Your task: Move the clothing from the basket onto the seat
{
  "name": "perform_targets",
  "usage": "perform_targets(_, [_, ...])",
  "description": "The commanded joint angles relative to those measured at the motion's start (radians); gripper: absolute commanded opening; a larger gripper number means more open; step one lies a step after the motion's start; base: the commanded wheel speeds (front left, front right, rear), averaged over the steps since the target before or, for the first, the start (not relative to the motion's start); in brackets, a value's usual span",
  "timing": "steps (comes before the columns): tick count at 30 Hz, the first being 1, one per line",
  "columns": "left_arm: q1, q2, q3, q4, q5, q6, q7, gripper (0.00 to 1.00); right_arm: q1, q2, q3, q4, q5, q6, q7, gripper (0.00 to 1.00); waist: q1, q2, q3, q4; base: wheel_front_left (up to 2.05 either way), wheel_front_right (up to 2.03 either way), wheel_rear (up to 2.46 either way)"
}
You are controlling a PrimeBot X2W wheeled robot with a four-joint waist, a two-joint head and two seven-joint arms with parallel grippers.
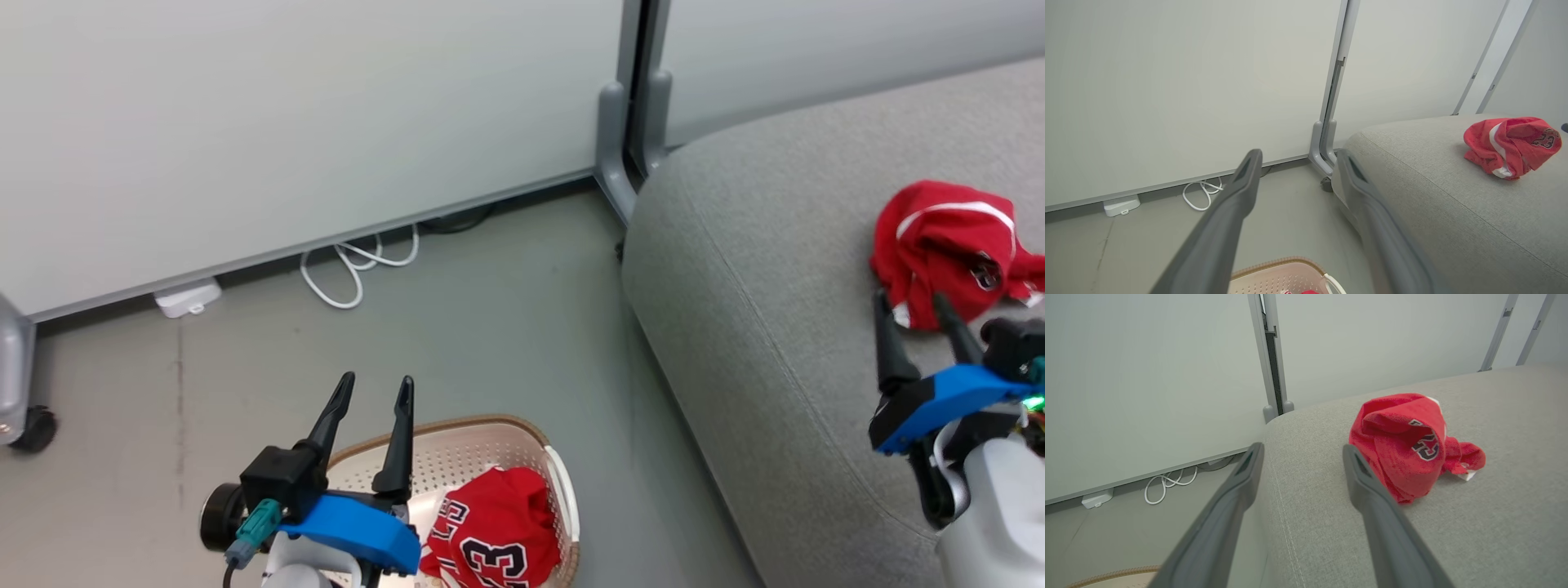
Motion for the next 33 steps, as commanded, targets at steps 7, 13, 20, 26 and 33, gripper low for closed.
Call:
perform_targets(7, [0.052,-0.02,0.074,0.019,0.012,0.007,-0.005,1.0,0.178,0.031,0.046,-0.206,0.014,0.0,0.045,1.0,0.0003,-0.0001,-0.061,0.073,0.0,0.0,0.0])
perform_targets(13, [0.06,-0.027,0.127,0.037,0.018,0.009,-0.005,1.0,0.295,0.087,0.036,-0.372,-0.014,0.0,0.085,1.0,0.0003,-0.0001,-0.08,0.122,0.0,0.0,0.0])
perform_targets(20, [0.072,-0.031,0.175,0.063,0.036,0.007,-0.004,1.0,0.395,0.14,0.037,-0.535,-0.057,0.0,0.116,1.0,0.0003,-0.0001,-0.095,0.163,0.0,0.0,0.0])
perform_targets(26, [0.077,-0.033,0.196,0.08,0.046,0.002,-0.004,1.0,0.442,0.159,0.03,-0.603,-0.06,0.0,0.13,1.0,0.0003,-0.0001,-0.098,0.19,0.0,0.0,0.0])
perform_targets(33, [0.076,-0.034,0.217,0.084,0.063,-0.011,-0.004,1.0,0.492,0.166,0.023,-0.65,-0.034,0.0,0.144,1.0,0.0003,-0.0001,-0.098,0.206,0.0,0.0,0.0])
